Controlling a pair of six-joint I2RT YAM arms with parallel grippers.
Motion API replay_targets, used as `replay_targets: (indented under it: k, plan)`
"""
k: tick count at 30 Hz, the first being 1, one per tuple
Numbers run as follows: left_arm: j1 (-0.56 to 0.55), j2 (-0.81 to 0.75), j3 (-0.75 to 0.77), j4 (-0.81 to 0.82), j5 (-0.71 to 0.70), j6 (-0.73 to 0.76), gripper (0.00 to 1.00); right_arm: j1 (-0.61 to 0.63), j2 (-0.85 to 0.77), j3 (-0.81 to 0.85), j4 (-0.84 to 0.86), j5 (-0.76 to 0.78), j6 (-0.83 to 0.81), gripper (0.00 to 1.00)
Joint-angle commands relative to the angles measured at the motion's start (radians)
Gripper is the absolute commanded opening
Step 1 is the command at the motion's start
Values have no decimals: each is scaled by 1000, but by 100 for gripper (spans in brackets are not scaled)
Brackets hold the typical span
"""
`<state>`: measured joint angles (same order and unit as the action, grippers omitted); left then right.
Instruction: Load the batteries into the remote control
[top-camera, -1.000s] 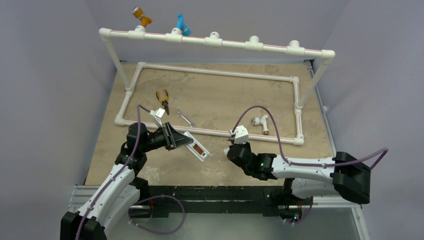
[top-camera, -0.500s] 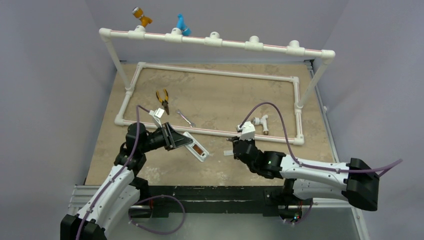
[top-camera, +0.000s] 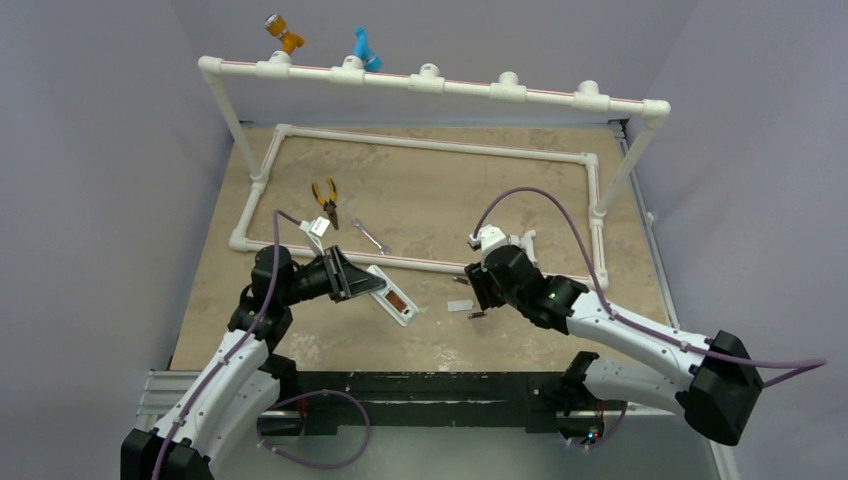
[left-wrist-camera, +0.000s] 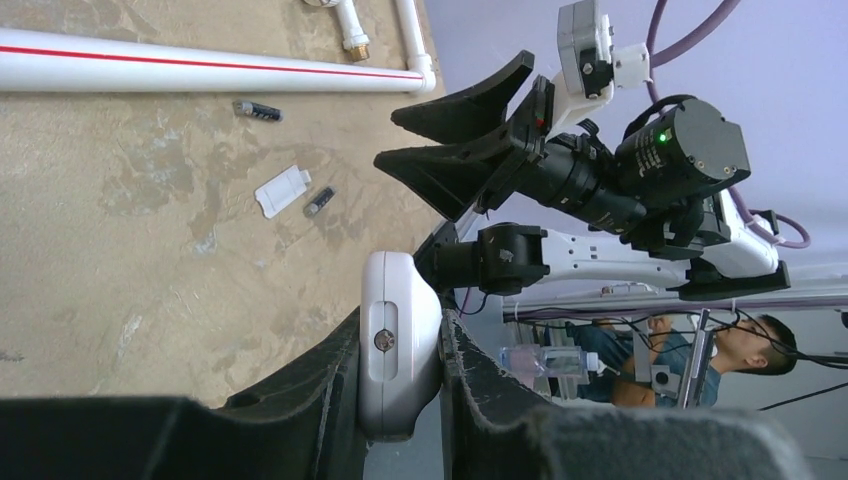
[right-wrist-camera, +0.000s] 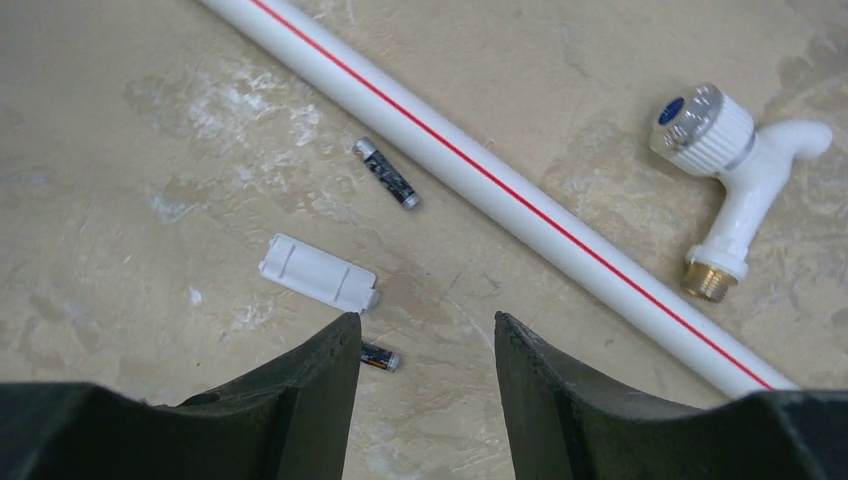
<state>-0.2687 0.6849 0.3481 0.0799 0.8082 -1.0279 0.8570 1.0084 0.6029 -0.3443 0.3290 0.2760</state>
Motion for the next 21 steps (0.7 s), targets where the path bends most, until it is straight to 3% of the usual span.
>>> replay_targets:
  k: [1, 7, 21]
  plan:
    - [8, -10, 49, 29, 41, 21, 0, -1, 62, 98, -78, -165, -325, 51]
    - [8, -41, 48, 24, 55, 53, 0, -3, 24, 33, -41, -357, -508, 53]
    - [8, -29, 56, 13, 75, 66, 0, -3, 143, 46, -109, -447, -696, 50]
